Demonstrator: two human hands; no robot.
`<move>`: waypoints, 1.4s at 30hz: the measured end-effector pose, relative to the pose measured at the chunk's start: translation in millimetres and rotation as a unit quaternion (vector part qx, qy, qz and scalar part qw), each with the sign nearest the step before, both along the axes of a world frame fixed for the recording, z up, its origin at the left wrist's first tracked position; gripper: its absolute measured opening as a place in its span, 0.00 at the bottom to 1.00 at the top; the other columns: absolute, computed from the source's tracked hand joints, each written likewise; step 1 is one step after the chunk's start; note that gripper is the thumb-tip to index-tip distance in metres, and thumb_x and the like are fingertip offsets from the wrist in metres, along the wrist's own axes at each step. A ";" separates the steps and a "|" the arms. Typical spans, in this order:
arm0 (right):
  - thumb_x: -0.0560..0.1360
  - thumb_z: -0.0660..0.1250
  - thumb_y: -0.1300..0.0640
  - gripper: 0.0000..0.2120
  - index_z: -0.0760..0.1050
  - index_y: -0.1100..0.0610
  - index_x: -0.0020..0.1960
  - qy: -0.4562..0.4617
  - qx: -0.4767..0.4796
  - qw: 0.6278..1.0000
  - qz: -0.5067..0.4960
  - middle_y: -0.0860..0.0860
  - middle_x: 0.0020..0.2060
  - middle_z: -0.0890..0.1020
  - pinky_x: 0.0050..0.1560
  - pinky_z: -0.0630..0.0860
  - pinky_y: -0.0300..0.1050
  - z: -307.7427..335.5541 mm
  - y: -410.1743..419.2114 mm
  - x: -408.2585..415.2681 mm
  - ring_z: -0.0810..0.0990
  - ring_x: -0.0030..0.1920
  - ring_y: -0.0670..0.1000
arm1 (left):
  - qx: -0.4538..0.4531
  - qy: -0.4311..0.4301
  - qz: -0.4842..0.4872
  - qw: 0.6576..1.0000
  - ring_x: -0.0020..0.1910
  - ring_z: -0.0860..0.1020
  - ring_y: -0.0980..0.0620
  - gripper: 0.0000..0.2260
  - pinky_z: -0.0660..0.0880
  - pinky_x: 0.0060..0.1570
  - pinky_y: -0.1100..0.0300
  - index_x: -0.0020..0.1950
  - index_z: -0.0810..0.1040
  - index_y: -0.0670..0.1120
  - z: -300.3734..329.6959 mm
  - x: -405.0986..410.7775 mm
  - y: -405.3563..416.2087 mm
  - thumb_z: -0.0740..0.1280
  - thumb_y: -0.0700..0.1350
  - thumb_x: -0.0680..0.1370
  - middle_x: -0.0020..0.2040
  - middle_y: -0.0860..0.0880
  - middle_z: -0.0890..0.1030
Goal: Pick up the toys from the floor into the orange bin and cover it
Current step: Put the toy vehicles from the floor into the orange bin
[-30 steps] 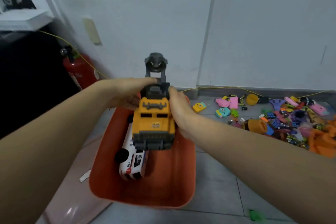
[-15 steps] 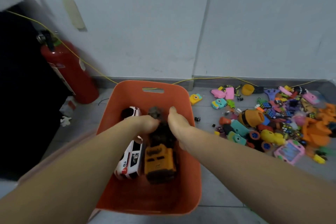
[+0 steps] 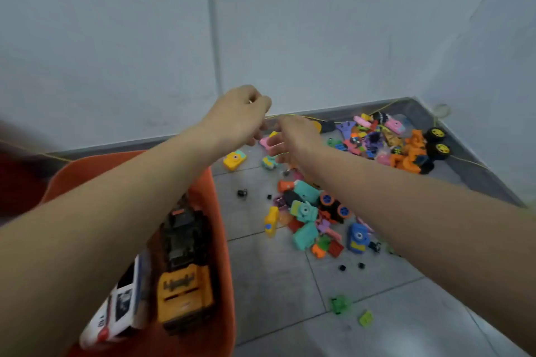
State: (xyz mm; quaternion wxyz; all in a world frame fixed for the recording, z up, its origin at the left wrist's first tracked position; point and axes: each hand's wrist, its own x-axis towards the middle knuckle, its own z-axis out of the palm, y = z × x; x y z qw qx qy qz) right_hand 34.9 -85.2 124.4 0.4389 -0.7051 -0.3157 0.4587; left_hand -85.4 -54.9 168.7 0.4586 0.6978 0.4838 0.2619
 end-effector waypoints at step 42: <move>0.77 0.58 0.45 0.20 0.74 0.53 0.31 -0.251 0.211 0.926 -0.187 0.53 0.35 0.81 0.44 0.78 0.48 10.5 -37.8 215.8 0.81 0.43 0.50 | -0.208 0.003 -0.038 0.977 0.56 0.79 0.48 0.25 0.76 0.57 0.53 0.69 0.69 0.48 -40.3 145.8 3.9 0.65 0.61 0.77 0.62 0.44 0.75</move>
